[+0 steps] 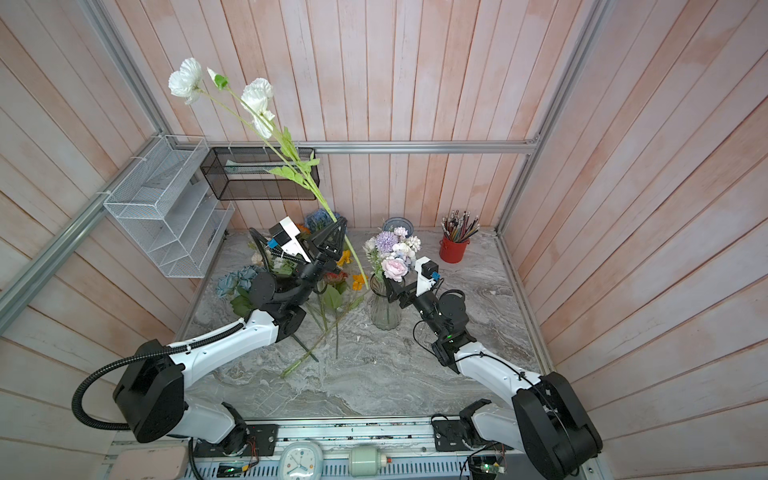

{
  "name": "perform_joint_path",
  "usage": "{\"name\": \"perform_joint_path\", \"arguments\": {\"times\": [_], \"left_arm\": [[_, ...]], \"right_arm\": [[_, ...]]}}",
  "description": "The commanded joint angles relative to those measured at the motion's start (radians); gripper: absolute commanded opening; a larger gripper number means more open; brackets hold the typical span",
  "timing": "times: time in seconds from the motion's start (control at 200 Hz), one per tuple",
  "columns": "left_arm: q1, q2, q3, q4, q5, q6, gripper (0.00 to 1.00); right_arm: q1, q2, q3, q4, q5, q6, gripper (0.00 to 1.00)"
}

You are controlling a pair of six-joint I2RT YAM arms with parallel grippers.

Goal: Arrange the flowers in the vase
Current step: 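Carry the white flower over the clear vase and lower stems in with left gripper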

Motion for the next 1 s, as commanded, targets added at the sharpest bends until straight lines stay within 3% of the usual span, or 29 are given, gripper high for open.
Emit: {"name": "perform_joint_path", "arguments": {"times": [0.0,0.39,0.745,0.83,0.995], "left_arm": [[-0.004,0.039,0.045,0.061,0.023,-0.021,0.0],[-0.045,0.174,-0.018,0.14,0.039,0.031,0.0],[-0.103,0.174,-0.174,0.022,0.033,0.087,0.0],[-0.112,0.17,-0.202,-0.01,0.028,0.098,0.05],[-0.123,0.162,-0.256,-0.062,0.009,0.106,0.24]], "right_arm": [[-0.007,-0.018,-0.021,0.05,0.011,0.018,0.98],[-0.015,-0.025,-0.04,0.064,0.003,0.024,0.98],[-0.016,-0.026,-0.046,0.067,-0.007,0.03,0.98],[-0.017,-0.026,-0.047,0.064,-0.007,0.032,0.98],[-0.016,-0.029,-0.054,0.063,-0.006,0.039,0.98]]}}
